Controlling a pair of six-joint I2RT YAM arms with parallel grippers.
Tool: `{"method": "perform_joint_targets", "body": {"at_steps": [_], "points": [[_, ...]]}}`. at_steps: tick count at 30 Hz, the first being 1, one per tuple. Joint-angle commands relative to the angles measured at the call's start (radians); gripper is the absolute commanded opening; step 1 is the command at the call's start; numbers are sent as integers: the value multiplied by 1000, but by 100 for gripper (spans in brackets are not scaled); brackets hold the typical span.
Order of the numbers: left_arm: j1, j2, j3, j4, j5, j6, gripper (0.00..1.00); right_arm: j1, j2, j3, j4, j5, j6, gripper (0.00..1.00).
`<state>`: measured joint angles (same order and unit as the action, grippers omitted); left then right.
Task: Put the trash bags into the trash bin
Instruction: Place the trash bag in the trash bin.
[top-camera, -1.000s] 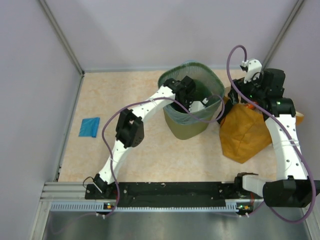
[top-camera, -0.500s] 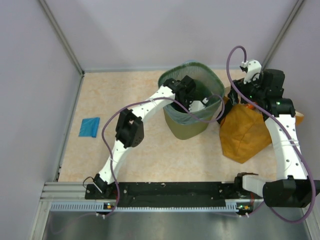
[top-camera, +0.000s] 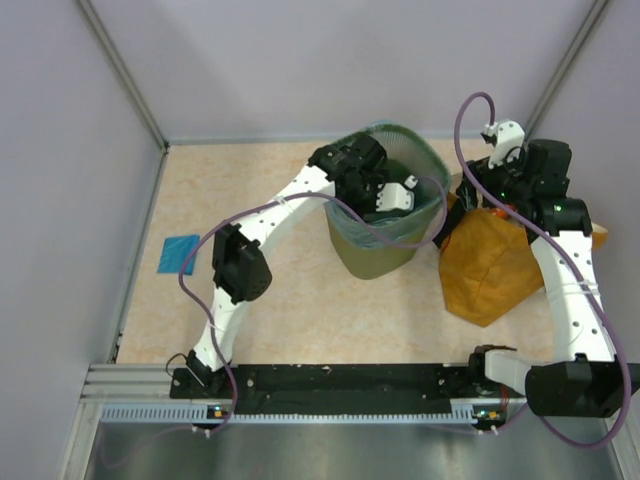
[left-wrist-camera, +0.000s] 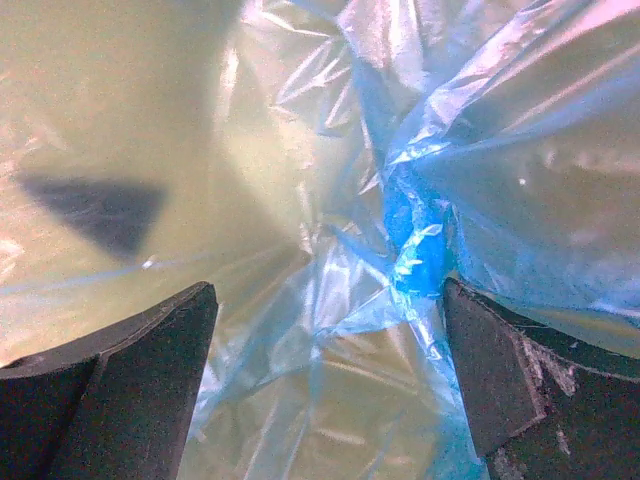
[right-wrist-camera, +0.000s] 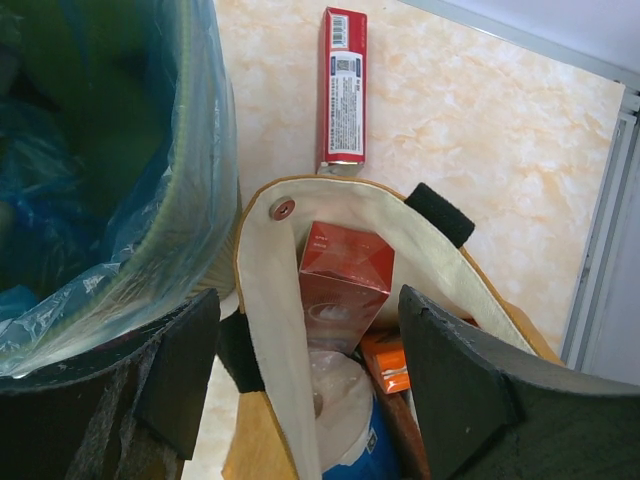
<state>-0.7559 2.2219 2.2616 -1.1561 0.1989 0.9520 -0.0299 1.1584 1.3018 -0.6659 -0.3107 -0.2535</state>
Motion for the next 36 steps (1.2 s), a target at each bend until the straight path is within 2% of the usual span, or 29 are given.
{"method": "perform_joint_targets", "body": {"at_steps": [1,12,23,27,32,36], "points": [[-3,-111,-13,36,36,-21,98,-11,-32,-1,29,-19,2,72],[0,-231,-54,144,89,-99,98,-11,-31,2,31,-39,10,72],[4,-340,-139,358,97,-202,98,-11,-39,27,28,-48,5,72],[3,-311,-91,259,114,-164,98,-11,-40,31,26,-47,3,72],[3,-278,-128,161,126,-89,98,-11,-46,83,28,-76,2,72],[0,-229,-97,38,123,8,98,-11,-49,154,22,-183,10,72]]}}
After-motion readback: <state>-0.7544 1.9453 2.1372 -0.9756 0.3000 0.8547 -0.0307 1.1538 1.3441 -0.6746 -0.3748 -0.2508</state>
